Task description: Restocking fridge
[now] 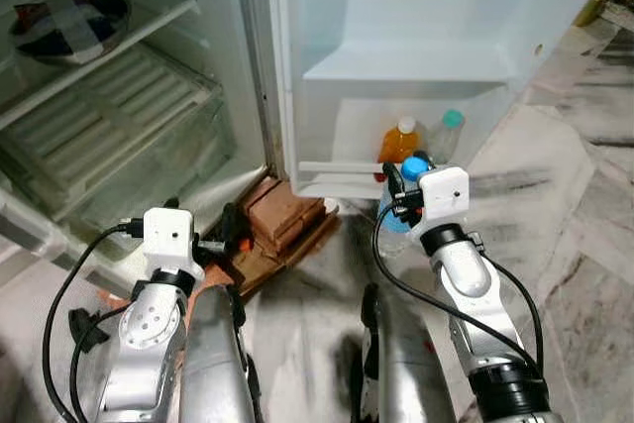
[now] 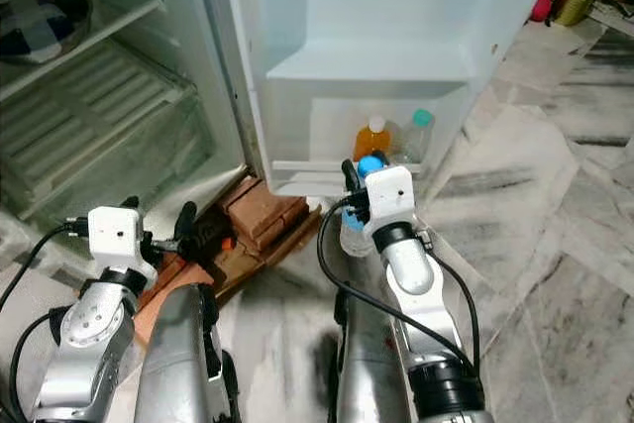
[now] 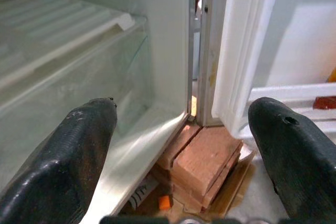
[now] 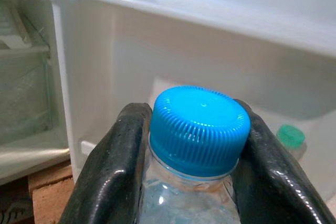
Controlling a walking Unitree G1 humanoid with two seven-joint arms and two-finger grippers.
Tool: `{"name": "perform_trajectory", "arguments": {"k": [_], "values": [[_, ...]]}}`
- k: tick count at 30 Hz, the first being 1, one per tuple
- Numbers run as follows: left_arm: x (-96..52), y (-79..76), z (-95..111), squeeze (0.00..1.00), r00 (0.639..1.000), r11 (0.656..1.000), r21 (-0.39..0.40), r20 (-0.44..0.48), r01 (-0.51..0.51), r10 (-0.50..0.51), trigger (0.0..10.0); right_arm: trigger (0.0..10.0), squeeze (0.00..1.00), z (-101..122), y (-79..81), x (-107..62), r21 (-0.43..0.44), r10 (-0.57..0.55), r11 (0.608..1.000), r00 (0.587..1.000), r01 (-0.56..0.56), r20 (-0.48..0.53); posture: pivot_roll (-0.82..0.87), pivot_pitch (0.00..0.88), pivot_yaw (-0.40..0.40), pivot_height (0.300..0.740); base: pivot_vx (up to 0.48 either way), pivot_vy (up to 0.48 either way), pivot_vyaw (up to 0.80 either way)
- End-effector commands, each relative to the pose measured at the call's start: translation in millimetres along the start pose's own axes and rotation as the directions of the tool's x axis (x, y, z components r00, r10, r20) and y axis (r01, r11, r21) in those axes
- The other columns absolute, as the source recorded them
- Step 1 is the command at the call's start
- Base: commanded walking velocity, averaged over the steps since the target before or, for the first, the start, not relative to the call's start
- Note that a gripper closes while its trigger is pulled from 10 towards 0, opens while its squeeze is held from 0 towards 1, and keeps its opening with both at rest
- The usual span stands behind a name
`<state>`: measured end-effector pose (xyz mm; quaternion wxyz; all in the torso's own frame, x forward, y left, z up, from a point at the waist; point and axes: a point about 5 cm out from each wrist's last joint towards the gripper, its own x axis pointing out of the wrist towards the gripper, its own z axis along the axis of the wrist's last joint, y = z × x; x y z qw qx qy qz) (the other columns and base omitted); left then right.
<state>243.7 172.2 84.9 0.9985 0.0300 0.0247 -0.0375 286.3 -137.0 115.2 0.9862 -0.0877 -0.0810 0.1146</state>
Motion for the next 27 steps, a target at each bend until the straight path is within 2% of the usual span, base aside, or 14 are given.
{"name": "perform_trajectory", "arguments": {"k": [1, 9, 27], "values": [[-1.8, -0.2, -2, 0.00, 1.000, 1.000, -0.001, -0.004, 0.002, -0.002, 10.0, 10.0, 0.00, 6, 1.4, 0.5, -0.006, 0.007, 1.000, 0.999, -0.007, 0.040, 0.05, 0.171, -0.017, 0.569, 0.337, 0.000, 0.00], [-1.8, -0.3, -2, 0.00, 1.000, 1.000, -0.005, -0.006, -0.002, 0.002, 10.0, 10.0, 0.00, 6, 3.8, -1.0, -0.001, 0.020, 1.000, 0.999, -0.020, 0.038, 0.05, 0.173, -0.019, 0.569, 0.308, 0.000, 0.00], [-5.1, 5.4, 0, 0.00, 0.998, 0.998, 0.011, -0.009, -0.055, 0.055, 10.0, 10.0, 0.00, 12, 18.7, 3.7, 0.032, 0.119, 0.992, 0.990, -0.121, 0.070, 0.07, 0.195, -0.024, 0.569, 0.000, 0.000, 0.00]]}}
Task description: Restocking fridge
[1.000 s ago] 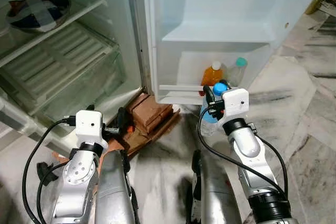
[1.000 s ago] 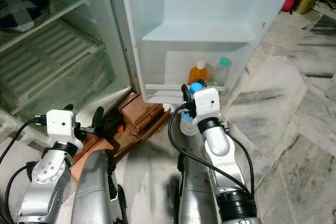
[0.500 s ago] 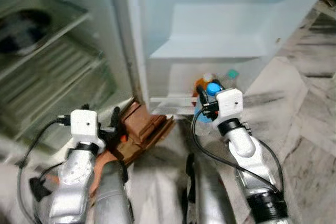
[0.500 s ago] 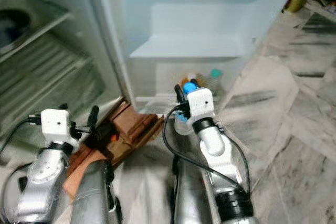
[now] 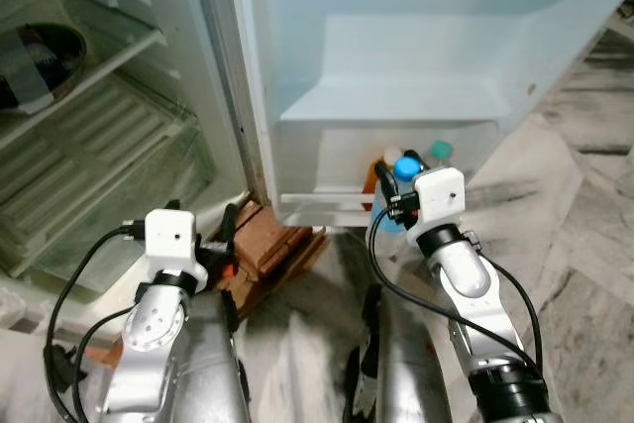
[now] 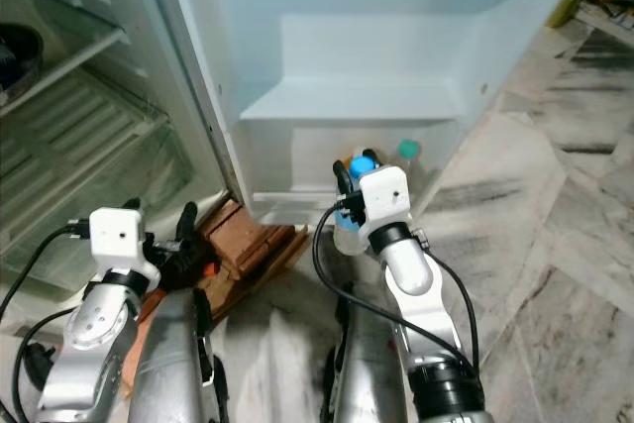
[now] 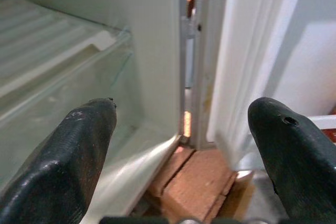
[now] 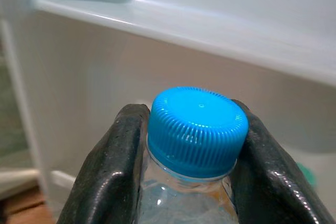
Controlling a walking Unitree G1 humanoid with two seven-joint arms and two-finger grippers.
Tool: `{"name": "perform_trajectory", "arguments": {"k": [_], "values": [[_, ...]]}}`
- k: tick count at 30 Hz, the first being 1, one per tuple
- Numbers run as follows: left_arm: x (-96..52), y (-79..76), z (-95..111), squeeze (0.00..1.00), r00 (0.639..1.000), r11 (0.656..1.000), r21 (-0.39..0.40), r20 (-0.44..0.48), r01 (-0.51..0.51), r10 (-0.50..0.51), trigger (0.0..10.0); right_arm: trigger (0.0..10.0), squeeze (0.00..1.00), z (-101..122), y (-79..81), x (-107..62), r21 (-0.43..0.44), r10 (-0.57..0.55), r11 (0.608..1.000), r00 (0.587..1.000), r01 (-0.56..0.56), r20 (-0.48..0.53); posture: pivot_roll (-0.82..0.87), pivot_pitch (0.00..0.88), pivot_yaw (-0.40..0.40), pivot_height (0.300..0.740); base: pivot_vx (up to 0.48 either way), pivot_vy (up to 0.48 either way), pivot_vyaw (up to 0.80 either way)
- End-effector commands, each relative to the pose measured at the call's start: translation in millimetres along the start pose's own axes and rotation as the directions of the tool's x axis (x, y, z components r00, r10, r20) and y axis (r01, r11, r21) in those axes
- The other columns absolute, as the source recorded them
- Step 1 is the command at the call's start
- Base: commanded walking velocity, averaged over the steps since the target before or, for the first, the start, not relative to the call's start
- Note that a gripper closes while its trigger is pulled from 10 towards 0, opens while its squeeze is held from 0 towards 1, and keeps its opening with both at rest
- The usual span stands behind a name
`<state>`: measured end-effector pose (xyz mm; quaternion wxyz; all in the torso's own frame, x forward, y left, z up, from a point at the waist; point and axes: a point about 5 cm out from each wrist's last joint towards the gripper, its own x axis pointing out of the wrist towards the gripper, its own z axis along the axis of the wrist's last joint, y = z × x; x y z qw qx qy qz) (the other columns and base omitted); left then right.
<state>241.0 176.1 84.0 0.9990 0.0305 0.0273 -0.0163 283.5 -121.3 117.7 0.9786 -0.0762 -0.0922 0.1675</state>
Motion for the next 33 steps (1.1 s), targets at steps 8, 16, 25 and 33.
{"name": "perform_trajectory", "arguments": {"k": [8, 16, 25, 33], "values": [[-10.1, 16.8, 11, 0.00, 0.999, 0.998, 0.046, 0.005, -0.053, 0.053, 10.0, 10.0, 0.00, 12, 21.0, 15.0, -0.017, 0.109, 0.994, 0.991, -0.108, 0.075, 0.12, 0.277, -0.004, 0.534, 0.000, 0.000, 0.00], [-19.1, 19.6, 17, 0.00, 0.999, 0.996, 0.072, -0.004, -0.046, 0.047, 10.0, 10.0, 0.00, 25, 28.1, 34.2, -0.141, 0.191, 0.975, 0.969, -0.170, 0.156, 0.15, 0.341, 0.021, 0.534, 0.000, 0.000, 0.00], [-29.5, 21.1, 38, 0.00, 0.999, 0.997, 0.070, 0.008, -0.043, 0.042, 10.0, 10.0, 0.00, 60, 16.4, 63.7, -0.331, 0.214, 0.937, 0.927, -0.107, 0.307, 0.20, 0.424, 0.042, 0.534, 0.000, 0.000, 0.00], [-39.6, 20.1, 39, 0.00, 0.999, 0.997, 0.070, -0.030, -0.031, 0.033, 10.0, 10.0, 0.00, 92, 9.2, 76.3, -0.366, 0.216, 0.929, 0.880, -0.052, 0.422, 0.22, 0.454, 0.054, 0.534, 0.000, 0.000, 0.00]]}}
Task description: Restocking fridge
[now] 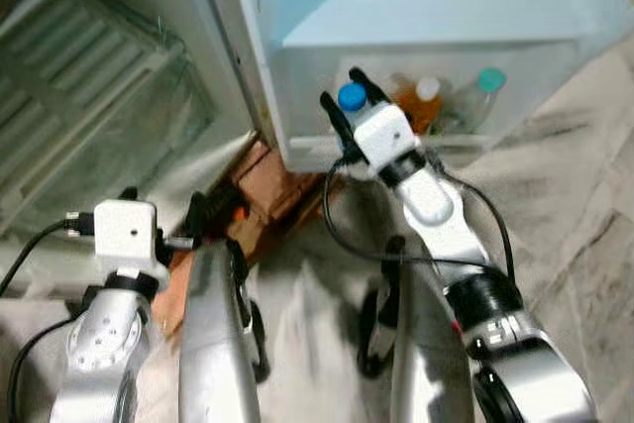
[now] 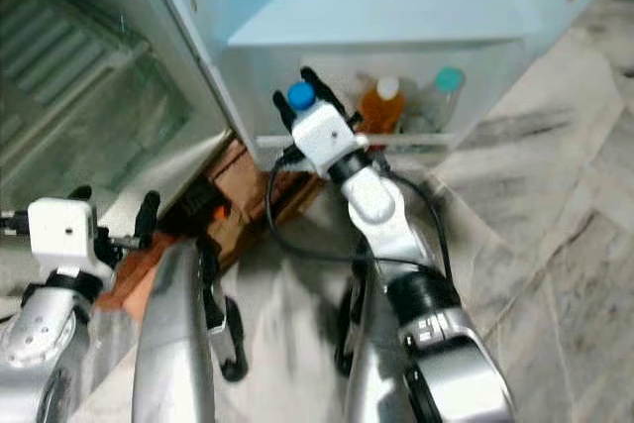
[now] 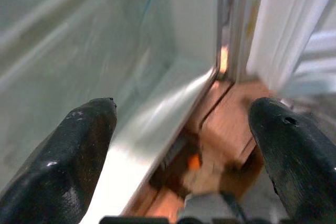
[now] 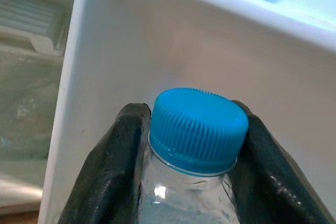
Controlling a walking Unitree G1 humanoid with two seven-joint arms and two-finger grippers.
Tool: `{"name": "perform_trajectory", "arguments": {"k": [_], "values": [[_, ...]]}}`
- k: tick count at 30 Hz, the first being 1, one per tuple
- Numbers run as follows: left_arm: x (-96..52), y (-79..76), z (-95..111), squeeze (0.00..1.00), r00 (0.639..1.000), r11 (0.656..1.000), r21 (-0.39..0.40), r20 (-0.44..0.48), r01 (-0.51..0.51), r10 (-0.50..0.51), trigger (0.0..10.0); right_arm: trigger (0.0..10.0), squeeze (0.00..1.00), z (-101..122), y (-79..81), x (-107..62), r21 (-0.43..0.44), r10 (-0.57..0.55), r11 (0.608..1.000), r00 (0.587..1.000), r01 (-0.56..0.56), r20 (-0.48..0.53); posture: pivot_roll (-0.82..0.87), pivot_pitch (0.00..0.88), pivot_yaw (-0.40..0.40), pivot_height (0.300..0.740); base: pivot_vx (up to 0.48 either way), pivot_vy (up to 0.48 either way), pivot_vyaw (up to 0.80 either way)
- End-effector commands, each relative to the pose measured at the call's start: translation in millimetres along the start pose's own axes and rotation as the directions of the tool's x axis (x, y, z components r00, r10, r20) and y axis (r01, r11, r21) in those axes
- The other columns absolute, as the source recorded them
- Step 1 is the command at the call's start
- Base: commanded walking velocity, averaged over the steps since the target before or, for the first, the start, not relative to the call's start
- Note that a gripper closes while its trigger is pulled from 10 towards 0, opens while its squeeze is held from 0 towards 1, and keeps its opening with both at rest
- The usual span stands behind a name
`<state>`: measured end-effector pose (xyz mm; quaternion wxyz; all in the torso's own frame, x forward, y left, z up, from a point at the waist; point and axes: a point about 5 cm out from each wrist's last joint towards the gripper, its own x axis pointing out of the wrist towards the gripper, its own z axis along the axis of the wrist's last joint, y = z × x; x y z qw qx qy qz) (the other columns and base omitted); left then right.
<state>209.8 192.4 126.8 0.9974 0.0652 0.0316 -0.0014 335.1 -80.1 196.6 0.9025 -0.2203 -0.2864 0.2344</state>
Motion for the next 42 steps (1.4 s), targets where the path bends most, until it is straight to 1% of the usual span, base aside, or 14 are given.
{"name": "perform_trajectory", "arguments": {"k": [1, 7, 11, 15, 19, 23, 24, 29, 31, 33, 34, 35, 37, 42], "values": [[-5.9, 2.2, 0, 0.00, 1.000, 1.000, 0.001, -0.022, 0.001, -0.001, 10.0, 10.0, 0.00, 19, -7.7, 9.7, -0.018, -0.033, 0.999, 0.992, 0.035, 0.118, 0.22, 0.454, 0.054, 0.534, 0.000, 0.000, 0.00], [-4.9, 2.4, 1, 0.00, 1.000, 1.000, -0.001, -0.029, 0.005, -0.005, 10.0, 10.0, 0.00, 36, -9.2, 13.8, 0.056, -0.039, 0.998, 0.987, 0.031, 0.156, 0.23, 0.456, 0.057, 0.534, 0.000, 0.000, 0.00], [-3.1, 2.8, 2, 0.00, 1.000, 1.000, -0.003, -0.029, 0.007, -0.007, 10.0, 10.0, 0.00, 47, -1.3, 1.9, 0.110, -0.007, 0.994, 0.986, -0.012, 0.169, 0.22, 0.444, 0.057, 0.534, 0.000, 0.000, 0.00], [-1.0, 1.9, 2, 0.00, 1.000, 1.000, -0.007, -0.029, 0.007, -0.008, 10.0, 10.0, 0.00, 53, 2.2, -8.1, 0.160, -0.009, 0.987, 0.987, -0.017, 0.160, 0.22, 0.436, 0.056, 0.534, 0.000, 0.000, 0.00], [2.2, -0.4, 2, 0.00, 1.000, 1.000, -0.013, -0.029, 0.011, -0.011, 10.0, 10.0, 0.00, 62, 2.7, -18.5, 0.135, -0.003, 0.991, 0.984, -0.022, 0.179, 0.20, 0.424, 0.055, 0.534, 0.000, 0.000, 0.00], [6.0, -3.6, 2, 0.00, 0.999, 1.000, -0.024, -0.026, 0.019, -0.020, 10.0, 10.0, 0.00, 71, -11.4, -22.0, 0.051, -0.051, 0.998, 0.979, 0.042, 0.196, 0.18, 0.413, 0.052, 0.534, 0.000, 0.000, 0.00], [6.0, -3.6, 2, 0.00, 0.999, 1.000, -0.024, -0.026, 0.019, -0.020, 10.0, 10.0, 0.00, 71, -11.4, -22.0, 0.051, -0.051, 0.998, 0.979, 0.042, 0.196, 0.18, 0.413, 0.052, 0.534, 0.000, 0.000, 0.00], [10.5, -5.7, 4, 0.00, 1.000, 0.999, -0.030, -0.014, 0.021, -0.021, 10.0, 10.0, 0.00, 71, -23.9, -23.1, -0.042, -0.073, 0.996, 0.979, 0.082, 0.189, 0.18, 0.403, 0.049, 0.534, 0.000, 0.000, 0.00], [11.0, -5.0, 4, 0.00, 1.000, 0.999, -0.030, -0.013, 0.018, -0.019, 10.0, 10.0, 0.00, 68, -25.4, -23.7, -0.055, -0.075, 0.995, 0.982, 0.085, 0.175, 0.18, 0.400, 0.049, 0.534, 0.000, 0.000, 0.00], [11.8, -4.9, 3, 0.00, 1.000, 0.999, -0.030, -0.013, 0.017, -0.018, 10.0, 10.0, 0.00, 56, -23.9, -28.4, -0.060, -0.079, 0.994, 0.988, 0.087, 0.131, 0.18, 0.394, 0.046, 0.534, 0.000, 0.000, 0.00], [12.0, -5.3, 3, 0.00, 1.000, 0.999, -0.030, -0.013, 0.018, -0.018, 10.0, 10.0, 0.00, 47, -21.7, -31.9, -0.063, -0.078, 0.994, 0.992, 0.084, 0.100, 0.18, 0.395, 0.046, 0.534, 0.000, 0.000, 0.00], [12.1, -6.3, 3, 0.00, 1.000, 0.999, -0.031, -0.012, 0.018, -0.018, 10.0, 10.0, 0.00, 29, -18.3, -38.7, -0.052, -0.092, 0.994, 0.995, 0.093, 0.038, 0.18, 0.397, 0.049, 0.534, 0.000, 0.000, 0.00], [11.8, -7.5, 3, 0.00, 1.000, 0.999, -0.033, -0.011, 0.019, -0.020, 10.0, 10.0, 0.00, 12, -14.8, -44.0, -0.042, -0.109, 0.993, 0.994, 0.108, -0.026, 0.18, 0.400, 0.050, 0.534, 0.000, 0.000, 0.00], [9.8, -9.4, 2, 0.00, 1.000, 0.999, -0.034, -0.014, 0.025, -0.025, 10.0, 10.0, 0.00, -5, -9.7, -43.5, -0.108, -0.116, 0.988, 0.991, 0.109, -0.060, 0.20, 0.412, 0.059, 0.534, 0.000, 0.000, 0.00]]}}
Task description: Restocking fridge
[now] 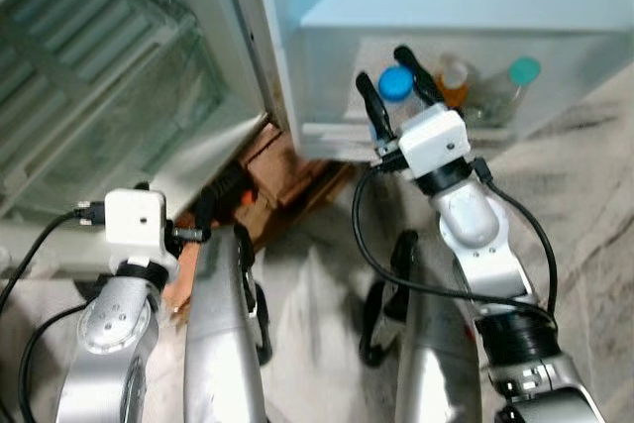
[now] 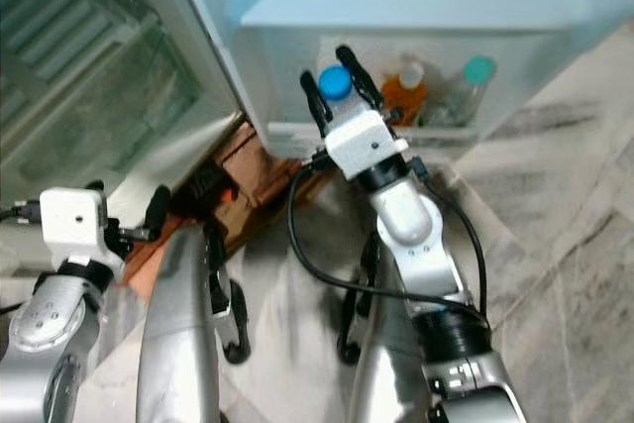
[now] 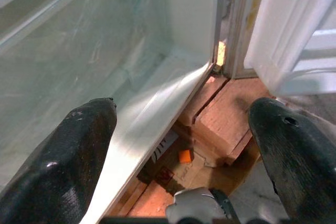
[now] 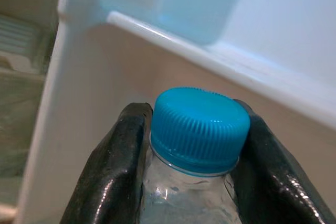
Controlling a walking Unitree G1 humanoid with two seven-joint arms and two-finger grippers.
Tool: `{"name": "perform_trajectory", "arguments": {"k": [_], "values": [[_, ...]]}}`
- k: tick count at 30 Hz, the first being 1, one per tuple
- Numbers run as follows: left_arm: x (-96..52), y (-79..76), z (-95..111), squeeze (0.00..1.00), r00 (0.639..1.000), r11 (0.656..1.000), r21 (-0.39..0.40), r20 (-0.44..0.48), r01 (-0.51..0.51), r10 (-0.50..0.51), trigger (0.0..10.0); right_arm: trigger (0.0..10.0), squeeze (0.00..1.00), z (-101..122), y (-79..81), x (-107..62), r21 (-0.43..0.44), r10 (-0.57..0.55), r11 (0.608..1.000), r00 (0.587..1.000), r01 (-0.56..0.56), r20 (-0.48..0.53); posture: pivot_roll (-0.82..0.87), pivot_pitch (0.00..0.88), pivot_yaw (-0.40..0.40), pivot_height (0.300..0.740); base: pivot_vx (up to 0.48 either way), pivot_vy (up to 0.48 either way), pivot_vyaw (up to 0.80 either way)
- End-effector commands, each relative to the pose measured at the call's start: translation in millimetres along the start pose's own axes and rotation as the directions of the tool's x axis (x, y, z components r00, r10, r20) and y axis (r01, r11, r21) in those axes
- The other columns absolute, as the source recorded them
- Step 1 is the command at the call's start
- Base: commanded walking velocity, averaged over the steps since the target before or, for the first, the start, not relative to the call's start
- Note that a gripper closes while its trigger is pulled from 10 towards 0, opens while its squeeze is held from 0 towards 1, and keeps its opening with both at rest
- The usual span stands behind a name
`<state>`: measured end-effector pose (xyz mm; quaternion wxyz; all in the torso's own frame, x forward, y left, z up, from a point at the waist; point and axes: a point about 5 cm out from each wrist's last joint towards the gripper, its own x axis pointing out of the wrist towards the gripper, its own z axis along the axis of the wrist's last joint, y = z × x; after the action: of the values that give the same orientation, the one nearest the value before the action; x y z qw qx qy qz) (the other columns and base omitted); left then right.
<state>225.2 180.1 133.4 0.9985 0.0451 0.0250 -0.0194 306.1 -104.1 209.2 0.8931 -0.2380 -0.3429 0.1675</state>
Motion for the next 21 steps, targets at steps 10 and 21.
{"name": "perform_trajectory", "arguments": {"k": [10, 21], "values": [[-8.9, 5.5, -6, 0.00, 0.999, 1.000, 0.015, -0.036, -0.021, 0.022, 10.0, 10.0, 0.00, -13, -2.3, 24.7, -0.139, -0.022, 0.990, 1.000, 0.020, -0.015, 0.22, 0.430, 0.061, 0.534, 0.000, 0.000, 0.00], [-10.9, 4.6, -6, 0.00, 0.999, 1.000, 0.018, -0.043, -0.019, 0.019, 10.0, 10.0, 0.00, -1, -23.3, 42.9, -0.191, -0.111, 0.973, 0.987, 0.133, 0.119, 0.22, 0.440, 0.065, 0.534, 0.000, 0.000, 0.00]]}}
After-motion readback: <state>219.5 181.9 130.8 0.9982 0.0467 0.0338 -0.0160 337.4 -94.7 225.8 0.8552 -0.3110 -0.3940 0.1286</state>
